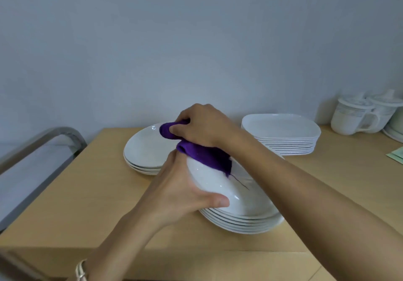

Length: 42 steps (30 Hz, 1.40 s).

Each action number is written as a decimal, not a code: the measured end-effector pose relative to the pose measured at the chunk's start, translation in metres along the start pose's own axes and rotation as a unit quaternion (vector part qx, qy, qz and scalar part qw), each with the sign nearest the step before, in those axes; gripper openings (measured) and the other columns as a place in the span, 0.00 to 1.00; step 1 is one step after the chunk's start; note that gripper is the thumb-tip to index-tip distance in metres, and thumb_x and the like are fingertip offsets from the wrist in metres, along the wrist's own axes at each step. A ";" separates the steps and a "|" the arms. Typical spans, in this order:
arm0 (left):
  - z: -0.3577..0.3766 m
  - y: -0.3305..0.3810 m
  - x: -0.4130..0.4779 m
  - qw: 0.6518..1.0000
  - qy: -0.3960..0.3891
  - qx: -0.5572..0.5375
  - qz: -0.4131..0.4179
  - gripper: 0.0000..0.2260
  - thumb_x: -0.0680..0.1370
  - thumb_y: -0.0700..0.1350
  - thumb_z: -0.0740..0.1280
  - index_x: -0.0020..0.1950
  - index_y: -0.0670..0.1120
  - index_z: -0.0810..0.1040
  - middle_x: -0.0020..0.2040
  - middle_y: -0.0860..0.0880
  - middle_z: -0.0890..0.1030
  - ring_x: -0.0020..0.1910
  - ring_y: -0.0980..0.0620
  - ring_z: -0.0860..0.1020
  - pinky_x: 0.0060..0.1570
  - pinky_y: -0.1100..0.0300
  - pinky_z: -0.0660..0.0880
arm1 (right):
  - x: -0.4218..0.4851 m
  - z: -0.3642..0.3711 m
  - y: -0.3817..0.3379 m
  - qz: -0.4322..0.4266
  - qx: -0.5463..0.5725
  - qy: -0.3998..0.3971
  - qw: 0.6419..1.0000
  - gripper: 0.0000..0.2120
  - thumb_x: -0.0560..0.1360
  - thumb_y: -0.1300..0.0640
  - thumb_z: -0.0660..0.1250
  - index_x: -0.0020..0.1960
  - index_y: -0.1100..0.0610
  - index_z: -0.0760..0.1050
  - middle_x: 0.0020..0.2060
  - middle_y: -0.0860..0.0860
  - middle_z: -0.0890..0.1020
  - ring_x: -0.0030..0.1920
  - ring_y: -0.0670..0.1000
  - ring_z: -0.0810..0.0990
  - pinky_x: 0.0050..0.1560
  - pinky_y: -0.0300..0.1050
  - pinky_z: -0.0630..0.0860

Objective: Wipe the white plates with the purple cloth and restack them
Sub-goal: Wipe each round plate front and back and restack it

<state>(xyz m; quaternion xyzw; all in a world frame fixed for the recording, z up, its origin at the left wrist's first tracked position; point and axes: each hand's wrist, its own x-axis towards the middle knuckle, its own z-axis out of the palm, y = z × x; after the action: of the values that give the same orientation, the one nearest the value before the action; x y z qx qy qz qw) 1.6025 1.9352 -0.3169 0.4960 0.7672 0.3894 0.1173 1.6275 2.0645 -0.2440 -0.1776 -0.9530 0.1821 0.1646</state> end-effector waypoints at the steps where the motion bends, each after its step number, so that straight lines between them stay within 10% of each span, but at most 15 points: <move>1: 0.000 0.000 -0.001 1.000 0.007 -0.005 -0.005 0.44 0.52 0.61 0.78 0.65 0.64 0.64 0.61 0.61 0.73 0.62 0.60 0.72 0.54 0.56 0.77 | 0.008 -0.001 0.004 0.022 -0.008 -0.013 1.000 0.12 0.74 0.46 0.63 0.52 0.49 0.81 0.46 0.49 0.82 0.47 0.51 0.78 0.48 0.46 0.76; 6: -0.002 0.005 -0.005 0.999 0.009 -0.012 -0.029 0.36 0.54 0.59 0.79 0.46 0.72 0.54 0.56 0.69 0.66 0.56 0.71 0.65 0.50 0.65 0.71 | 0.027 -0.017 0.047 0.110 -0.004 -0.025 0.994 0.14 0.75 0.46 0.64 0.49 0.55 0.81 0.44 0.53 0.81 0.45 0.53 0.78 0.45 0.44 0.75; 10: -0.003 0.004 -0.006 0.999 0.015 -0.002 -0.030 0.37 0.53 0.61 0.79 0.47 0.73 0.54 0.58 0.67 0.66 0.60 0.60 0.68 0.56 0.56 0.74 | 0.006 -0.024 0.099 0.185 0.037 0.004 0.982 0.17 0.76 0.46 0.62 0.45 0.59 0.80 0.40 0.54 0.80 0.39 0.52 0.76 0.39 0.44 0.70; 14: -0.002 0.005 -0.007 1.000 0.014 -0.013 -0.020 0.40 0.56 0.59 0.81 0.44 0.82 0.51 0.56 0.70 0.64 0.56 0.64 0.65 0.50 0.67 0.69 | -0.046 -0.018 0.123 0.210 0.106 0.075 0.969 0.14 0.78 0.47 0.60 0.45 0.56 0.77 0.38 0.50 0.79 0.40 0.51 0.75 0.37 0.42 0.68; 21: 0.001 0.002 -0.008 0.999 0.024 -0.003 -0.035 0.42 0.58 0.59 0.81 0.60 0.67 0.54 0.53 0.71 0.62 0.47 0.68 0.62 0.42 0.75 0.62 | -0.122 0.005 0.103 0.157 0.044 0.181 0.970 0.12 0.78 0.49 0.59 0.57 0.53 0.73 0.53 0.52 0.75 0.55 0.54 0.71 0.52 0.45 0.65; 28: -0.001 -0.002 -0.004 0.999 0.004 -0.034 -0.028 0.47 0.52 0.58 0.82 0.64 0.62 0.61 0.61 0.62 0.71 0.61 0.59 0.72 0.53 0.64 0.74 | -0.161 0.038 0.043 -0.019 -0.045 0.245 0.968 0.17 0.76 0.47 0.58 0.62 0.51 0.69 0.57 0.51 0.73 0.56 0.54 0.70 0.57 0.46 0.68; 33: -0.018 -0.005 -0.009 0.993 -0.061 -0.085 -0.048 0.70 0.56 0.53 0.83 0.73 0.63 0.26 0.65 0.73 0.62 0.68 0.72 0.61 0.59 0.75 0.64 | -0.130 0.036 0.016 -0.086 -0.126 0.284 0.947 0.13 0.74 0.50 0.61 0.54 0.53 0.77 0.49 0.52 0.78 0.48 0.57 0.75 0.44 0.50 0.73; 38: -0.027 -0.018 -0.008 0.988 -0.074 -0.132 -0.034 0.72 0.45 0.69 0.80 0.66 0.68 0.24 0.59 0.86 0.62 0.65 0.81 0.62 0.61 0.78 0.64 | -0.090 0.037 -0.012 -0.088 -0.194 0.249 0.945 0.05 0.70 0.54 0.65 0.43 0.54 0.78 0.43 0.52 0.79 0.45 0.58 0.76 0.42 0.49 0.69; 42: -0.027 -0.019 -0.008 0.981 -0.074 -0.177 -0.011 0.67 0.53 0.62 0.82 0.66 0.72 0.27 0.69 0.73 0.63 0.68 0.76 0.63 0.59 0.79 0.64 | -0.064 0.030 -0.020 -0.044 -0.224 0.222 0.948 0.07 0.68 0.55 0.65 0.45 0.56 0.77 0.43 0.54 0.79 0.45 0.59 0.76 0.41 0.49 0.68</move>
<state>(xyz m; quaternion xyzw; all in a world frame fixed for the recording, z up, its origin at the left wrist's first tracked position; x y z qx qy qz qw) 1.5785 1.9111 -0.3145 0.4866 0.6803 0.4803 0.2639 1.6675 2.0131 -0.2783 -0.2039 -0.9153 -0.0878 0.3361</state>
